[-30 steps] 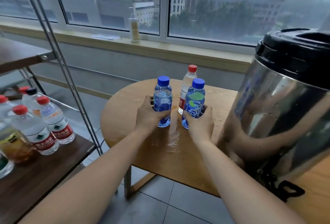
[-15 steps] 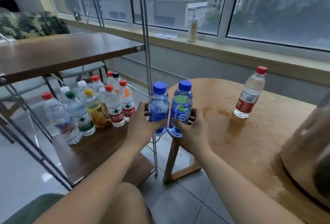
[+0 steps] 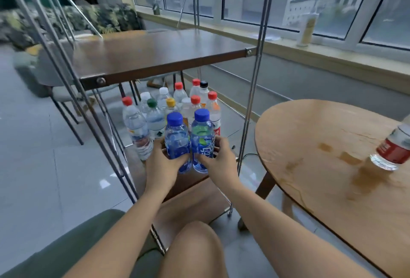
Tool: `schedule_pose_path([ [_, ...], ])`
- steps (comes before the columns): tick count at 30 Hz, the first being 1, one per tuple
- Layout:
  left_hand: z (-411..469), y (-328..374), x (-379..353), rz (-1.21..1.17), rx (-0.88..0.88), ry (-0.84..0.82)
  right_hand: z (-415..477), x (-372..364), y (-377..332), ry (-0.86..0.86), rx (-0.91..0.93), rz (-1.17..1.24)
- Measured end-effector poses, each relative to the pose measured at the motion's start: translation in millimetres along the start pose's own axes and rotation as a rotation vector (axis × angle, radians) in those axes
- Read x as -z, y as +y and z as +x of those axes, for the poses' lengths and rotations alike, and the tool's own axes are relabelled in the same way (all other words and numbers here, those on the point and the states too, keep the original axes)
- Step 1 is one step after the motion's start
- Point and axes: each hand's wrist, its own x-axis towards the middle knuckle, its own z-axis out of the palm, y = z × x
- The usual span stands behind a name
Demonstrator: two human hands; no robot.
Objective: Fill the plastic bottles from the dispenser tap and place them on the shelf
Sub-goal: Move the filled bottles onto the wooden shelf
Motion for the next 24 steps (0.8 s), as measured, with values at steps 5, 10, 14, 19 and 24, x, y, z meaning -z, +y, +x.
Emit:
schedule_pose_path([
  [5, 8.3, -22.3, 12.3, 0.009, 0.053, 0.099, 18.1, -40.1, 14.3, -0.075, -0.021, -0.029],
  [10, 18.0, -41.5, 15.6, 0.026, 0.090, 0.197, 26.6, -74.0, 20.5, -0.117, -0.037, 0.014],
  [14, 25.5, -49.0, 14.0, -0.006, 0.123, 0.276, 36.9, -93.6, 21.1, -0.110, 0.001, 0.004],
  [19, 33.2, -53.6, 13.7, -0.022, 0.160, 0.372, 49.1, -107.4, 21.1, -0.134, 0.052, -0.200],
  [24, 38.1, -57.0, 13.3, 0.007, 0.172, 0.432, 55.9, -118.0, 20.4, -0.156, 0.061, -0.216],
])
